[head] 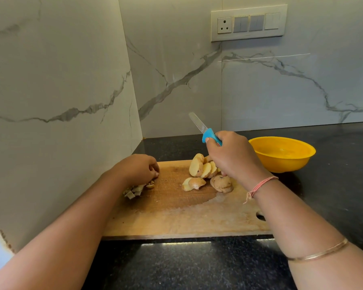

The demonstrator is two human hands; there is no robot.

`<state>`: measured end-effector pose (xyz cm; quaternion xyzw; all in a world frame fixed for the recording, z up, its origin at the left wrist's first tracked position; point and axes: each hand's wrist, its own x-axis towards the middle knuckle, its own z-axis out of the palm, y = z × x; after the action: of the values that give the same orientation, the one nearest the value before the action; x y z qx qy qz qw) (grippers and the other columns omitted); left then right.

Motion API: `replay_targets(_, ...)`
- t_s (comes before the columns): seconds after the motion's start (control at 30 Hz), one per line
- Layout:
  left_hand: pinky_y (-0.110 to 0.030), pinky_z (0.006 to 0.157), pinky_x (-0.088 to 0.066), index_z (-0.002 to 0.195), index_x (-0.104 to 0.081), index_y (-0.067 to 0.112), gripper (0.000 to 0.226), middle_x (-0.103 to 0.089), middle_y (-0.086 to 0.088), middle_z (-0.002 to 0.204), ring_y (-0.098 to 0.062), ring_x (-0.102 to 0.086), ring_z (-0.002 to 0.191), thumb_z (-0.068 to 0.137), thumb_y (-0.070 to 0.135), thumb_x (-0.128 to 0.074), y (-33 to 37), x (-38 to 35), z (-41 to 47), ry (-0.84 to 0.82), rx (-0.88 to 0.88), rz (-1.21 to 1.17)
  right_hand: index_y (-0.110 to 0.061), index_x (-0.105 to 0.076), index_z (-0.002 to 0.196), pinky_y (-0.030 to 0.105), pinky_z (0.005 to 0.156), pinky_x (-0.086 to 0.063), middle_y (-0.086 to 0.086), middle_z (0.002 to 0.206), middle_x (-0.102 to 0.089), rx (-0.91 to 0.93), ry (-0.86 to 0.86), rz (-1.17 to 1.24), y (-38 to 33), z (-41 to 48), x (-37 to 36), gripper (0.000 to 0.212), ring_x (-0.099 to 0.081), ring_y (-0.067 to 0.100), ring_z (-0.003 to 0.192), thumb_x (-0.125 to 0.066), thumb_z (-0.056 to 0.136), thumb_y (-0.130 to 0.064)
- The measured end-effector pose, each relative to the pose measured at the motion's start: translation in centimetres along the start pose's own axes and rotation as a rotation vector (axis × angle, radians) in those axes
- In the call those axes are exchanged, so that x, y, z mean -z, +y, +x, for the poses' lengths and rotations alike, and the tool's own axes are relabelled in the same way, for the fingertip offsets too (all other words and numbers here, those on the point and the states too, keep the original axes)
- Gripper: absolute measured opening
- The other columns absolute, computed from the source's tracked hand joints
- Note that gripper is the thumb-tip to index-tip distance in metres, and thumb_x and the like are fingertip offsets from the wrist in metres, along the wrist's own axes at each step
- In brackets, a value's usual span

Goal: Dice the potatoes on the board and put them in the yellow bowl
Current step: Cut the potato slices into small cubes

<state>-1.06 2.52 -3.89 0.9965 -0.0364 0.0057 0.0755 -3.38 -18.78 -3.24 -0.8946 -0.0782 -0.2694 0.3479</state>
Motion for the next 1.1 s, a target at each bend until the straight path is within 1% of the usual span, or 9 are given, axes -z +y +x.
replay_targets(0.1, -0.026, 0.088, -0.046, 0.117, -0.063, 0.024, 0.023, -0.061, 0.001, 0.121, -0.014, -0.055, 0.104, 0.096, 0.027, -0.054, -0.2, 0.1, 0.1, 0.049, 0.044, 0.059, -0.012, -0.056, 0.121, 0.025, 0.062, -0.053, 0.001, 0.090, -0.056, -0.006, 0.023, 0.010, 0.2, 0.2, 0.2, 0.035, -0.057, 0.013, 0.071, -0.041, 0.099, -0.033)
replay_targets(0.27, -0.033, 0.093, -0.045, 0.129, -0.054, 0.028, 0.038, -0.045, -0.003, 0.137, -0.022, -0.049, 0.120, 0.093, 0.040, -0.056, 0.0, 0.6, -0.4, 0.232, 0.110, 0.124, -0.013, -0.057, 0.120, 0.024, 0.061, -0.052, 0.001, 0.090, -0.056, -0.008, 0.034, 0.016, 0.3, 0.3, 0.2, 0.033, -0.057, 0.013, 0.071, -0.042, 0.099, -0.034)
replay_targets(0.4, -0.032, 0.100, -0.039, 0.135, -0.048, 0.029, 0.041, -0.043, 0.001, 0.144, -0.019, -0.044, 0.128, 0.094, 0.031, -0.057, 2.0, 0.8, -0.7, 0.280, -0.094, -0.057, -0.013, -0.056, 0.119, 0.024, 0.062, -0.053, 0.001, 0.090, -0.056, -0.005, 0.026, 0.017, 0.3, 0.2, 0.2, 0.033, -0.057, 0.013, 0.071, -0.042, 0.099, -0.034)
replay_targets(0.53, -0.025, 0.103, -0.038, 0.139, -0.044, 0.033, 0.051, -0.041, 0.007, 0.147, -0.014, -0.040, 0.132, 0.094, 0.012, -0.058, 5.1, 0.1, -0.5, 0.185, -0.301, -0.098, -0.012, -0.056, 0.121, 0.026, 0.062, -0.053, 0.001, 0.090, -0.056, -0.003, 0.017, 0.004, 0.2, 0.1, 0.1, 0.034, -0.057, 0.013, 0.070, -0.041, 0.099, -0.033)
replay_targets(0.6, -0.022, 0.099, -0.038, 0.138, -0.045, 0.031, 0.053, -0.042, 0.006, 0.145, -0.013, -0.043, 0.129, 0.093, 0.008, -0.058, 6.2, -0.4, -0.2, 0.144, -0.333, -0.087, -0.012, -0.056, 0.121, 0.027, 0.062, -0.054, 0.001, 0.090, -0.056, -0.005, 0.013, 0.002, 0.1, 0.0, 0.0, 0.034, -0.058, 0.014, 0.071, -0.041, 0.099, -0.033)
replay_targets(0.7, -0.024, 0.097, -0.043, 0.133, -0.047, 0.029, 0.048, -0.048, 0.004, 0.139, -0.013, -0.048, 0.123, 0.090, 0.011, -0.062, 6.4, -1.0, 0.2, 0.135, -0.322, -0.122, -0.012, -0.056, 0.121, 0.028, 0.063, -0.055, 0.002, 0.090, -0.058, -0.006, 0.007, 0.001, 0.1, 0.1, -0.1, 0.034, -0.058, 0.014, 0.071, -0.041, 0.099, -0.034)
replay_targets(0.9, -0.031, 0.092, -0.050, 0.102, -0.054, 0.027, 0.025, -0.057, 0.004, 0.117, -0.013, -0.055, 0.108, 0.085, 0.016, -0.069, 4.7, -0.8, -0.3, 0.190, -0.318, -0.199, -0.011, -0.057, 0.119, 0.030, 0.064, -0.057, 0.002, 0.087, -0.057, 0.001, 0.010, -0.011, 0.1, 0.1, 0.0, 0.033, -0.058, 0.015, 0.070, -0.041, 0.099, -0.033)
replay_targets(1.0, -0.029, 0.088, -0.051, 0.100, -0.057, 0.025, 0.018, -0.062, 0.005, 0.108, -0.011, -0.058, 0.102, 0.087, 0.017, -0.067, 3.8, -0.5, -0.7, 0.178, -0.303, -0.247, -0.011, -0.056, 0.120, 0.027, 0.061, -0.054, 0.002, 0.087, -0.057, -0.009, 0.003, -0.012, 0.2, 0.1, -0.1, 0.034, -0.057, 0.013, 0.067, -0.041, 0.099, -0.033)
replay_targets(1.1, -0.025, 0.081, -0.049, 0.098, -0.057, 0.027, 0.017, -0.061, 0.009, 0.095, -0.010, -0.059, 0.094, 0.087, 0.020, -0.068, 3.1, 0.0, -0.9, 0.259, -0.202, -0.351, -0.012, -0.056, 0.121, 0.025, 0.060, -0.052, 0.000, 0.088, -0.056, -0.013, -0.009, -0.019, 0.2, 0.1, -0.1, 0.034, -0.055, 0.012, 0.067, -0.040, 0.099, -0.033)
